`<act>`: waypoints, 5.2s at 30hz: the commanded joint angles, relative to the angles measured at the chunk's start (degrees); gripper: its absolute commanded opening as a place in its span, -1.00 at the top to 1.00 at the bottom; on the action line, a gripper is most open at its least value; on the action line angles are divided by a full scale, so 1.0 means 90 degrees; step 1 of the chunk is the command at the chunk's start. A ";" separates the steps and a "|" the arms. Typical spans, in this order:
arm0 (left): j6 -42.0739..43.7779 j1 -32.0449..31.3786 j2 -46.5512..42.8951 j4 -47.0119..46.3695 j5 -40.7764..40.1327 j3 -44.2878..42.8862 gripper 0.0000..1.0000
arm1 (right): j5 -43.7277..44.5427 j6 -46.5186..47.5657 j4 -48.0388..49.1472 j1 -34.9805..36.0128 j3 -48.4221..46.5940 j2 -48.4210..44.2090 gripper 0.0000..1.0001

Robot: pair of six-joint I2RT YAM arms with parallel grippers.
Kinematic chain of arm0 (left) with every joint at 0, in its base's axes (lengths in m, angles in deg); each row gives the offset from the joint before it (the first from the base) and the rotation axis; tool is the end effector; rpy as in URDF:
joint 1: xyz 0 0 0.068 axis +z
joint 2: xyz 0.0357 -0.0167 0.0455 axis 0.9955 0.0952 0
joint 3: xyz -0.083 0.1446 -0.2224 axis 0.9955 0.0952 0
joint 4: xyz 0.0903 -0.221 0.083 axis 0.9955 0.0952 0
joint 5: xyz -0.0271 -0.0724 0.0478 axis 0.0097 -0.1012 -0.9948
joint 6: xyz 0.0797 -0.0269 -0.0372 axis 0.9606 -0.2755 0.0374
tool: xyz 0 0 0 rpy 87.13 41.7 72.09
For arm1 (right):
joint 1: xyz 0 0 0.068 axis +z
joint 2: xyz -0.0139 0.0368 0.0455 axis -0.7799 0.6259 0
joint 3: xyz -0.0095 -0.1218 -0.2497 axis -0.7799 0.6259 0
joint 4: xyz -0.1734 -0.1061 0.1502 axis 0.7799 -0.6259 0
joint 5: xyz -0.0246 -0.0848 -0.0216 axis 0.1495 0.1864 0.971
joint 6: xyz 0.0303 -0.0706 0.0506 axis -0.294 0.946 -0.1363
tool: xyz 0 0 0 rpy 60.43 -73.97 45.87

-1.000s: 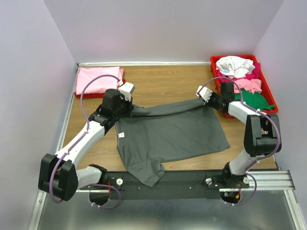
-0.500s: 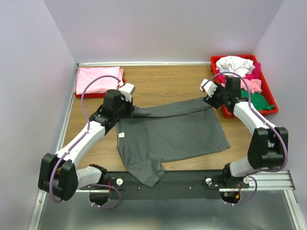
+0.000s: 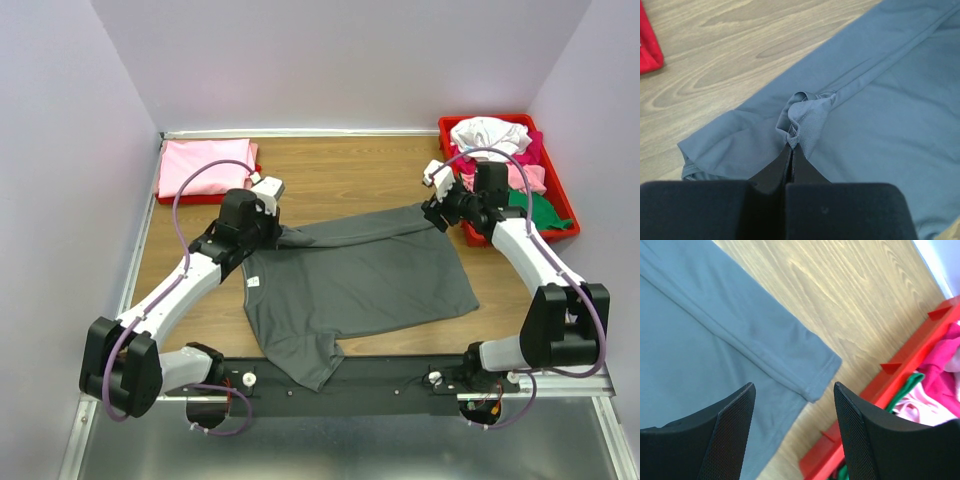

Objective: Fold and stack the t-shirts
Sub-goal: Fold the tshirt

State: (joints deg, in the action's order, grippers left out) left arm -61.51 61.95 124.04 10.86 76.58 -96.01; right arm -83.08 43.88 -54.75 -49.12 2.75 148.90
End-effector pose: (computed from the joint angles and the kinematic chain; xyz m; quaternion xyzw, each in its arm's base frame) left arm 0.2651 -0.1230 0.2447 0.1463 0.8652 -0.1849 0.4425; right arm 0.3277 0.0508 0.2431 -0.4547 0.7607 0.0480 0.4607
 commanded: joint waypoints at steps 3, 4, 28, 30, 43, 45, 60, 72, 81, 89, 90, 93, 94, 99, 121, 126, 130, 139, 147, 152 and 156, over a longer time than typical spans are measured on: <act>-0.0128 -0.0078 0.0029 0.0218 -0.0358 0.0025 1.00 | -0.0518 -0.0398 -0.0169 -0.0051 0.0297 -0.0317 -0.42; -0.0118 -0.0078 0.0010 0.0217 -0.0367 0.0016 1.00 | -0.0518 -0.0408 -0.0179 -0.0042 0.0297 -0.0327 -0.42; -0.0684 -0.0244 0.0195 0.1359 0.0218 -0.0805 0.80 | -0.0450 -0.0486 -0.0169 -0.0051 0.0317 -0.0444 -0.42; -0.0733 -0.0234 0.0234 0.1418 0.0238 -0.0824 0.81 | -0.0460 -0.0487 -0.0169 -0.0051 0.0317 -0.0454 -0.42; -0.1875 -0.0361 -0.0523 0.2493 -0.0210 -0.0502 -0.29 | -0.0489 -0.0477 -0.0169 -0.0051 0.0376 -0.0542 -0.42; -0.2022 -0.0361 -0.0974 0.2338 -0.0619 -0.0560 -0.47 | -0.0547 -0.0467 -0.0169 -0.0051 0.0366 -0.0513 -0.41; -0.1097 0.0791 0.0906 0.0334 0.1732 -0.0423 -0.30 | -0.1084 -0.0672 -0.0189 -0.0051 0.0561 -0.0571 -0.42; -0.0499 0.0333 0.2636 0.0677 0.1176 -0.1009 -0.26 | -0.1202 -0.0652 -0.0208 -0.0051 0.0659 -0.0464 -0.42; -0.0372 0.0166 0.3174 0.0686 0.1195 -0.1156 -0.26 | -0.1163 -0.0623 -0.0218 -0.0051 0.0688 -0.0444 -0.42; -0.0421 -0.0009 0.2774 0.0784 0.1400 -0.0912 -0.22 | -0.1124 -0.0584 -0.0218 -0.0051 0.0688 -0.0415 -0.42; -0.0431 -0.0029 0.2735 0.0784 0.1439 -0.0873 -0.22 | -0.1124 -0.0584 -0.0218 -0.0051 0.0678 -0.0405 -0.42; -0.0489 -0.0107 0.2588 0.0755 0.1624 -0.0678 -0.22 | -0.1094 -0.0584 -0.0218 -0.0051 0.0678 -0.0405 -0.42; -0.0509 -0.0136 0.2539 0.0745 0.1634 -0.0639 -0.22 | -0.1094 -0.0584 -0.0218 -0.0051 0.0678 -0.0415 -0.42; -0.0616 -0.0293 0.2305 0.0667 0.1917 -0.0405 -0.22 | -0.1094 -0.0594 -0.0228 -0.0051 0.0668 -0.0425 -0.41; -0.0948 -0.1054 0.2510 0.0256 0.2396 -0.0433 -0.25 | -0.1036 -0.0614 -0.0228 -0.0051 0.0659 -0.0493 -0.42; -0.0900 -0.1054 0.2451 0.0276 0.2884 -0.0492 -0.28 | -0.1045 -0.0614 -0.0228 -0.0051 0.0649 -0.0483 -0.42; -0.0889 -0.1054 0.1965 0.0490 0.2069 -0.0735 -0.28 | -0.1045 -0.0614 -0.0247 -0.0061 0.0678 -0.0513 -0.42; -0.1192 -0.1035 0.1034 0.0637 0.0385 -0.0941 -0.38 | -0.1231 -0.0614 -0.0306 -0.0051 0.0659 -0.0396 -0.42; -0.1329 -0.1074 0.2235 0.0852 -0.0044 -0.1205 -0.23 | -0.1231 -0.0614 -0.0335 -0.0051 0.0649 -0.0386 -0.42; -0.1446 -0.1220 0.2617 0.0717 -0.0134 -0.1283 -0.20 | -0.1241 -0.0594 -0.0355 -0.0051 0.0649 -0.0366 -0.41; -0.1495 -0.1357 0.2919 0.0608 0.0081 -0.1332 -0.20 | -0.1231 -0.0604 -0.0355 -0.0051 0.0649 -0.0366 -0.41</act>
State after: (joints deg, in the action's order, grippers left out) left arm -73.92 51.06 147.69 17.70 77.58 -106.13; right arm -92.68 38.76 -56.55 -49.15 8.22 145.21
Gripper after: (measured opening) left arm 0.603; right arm 0.707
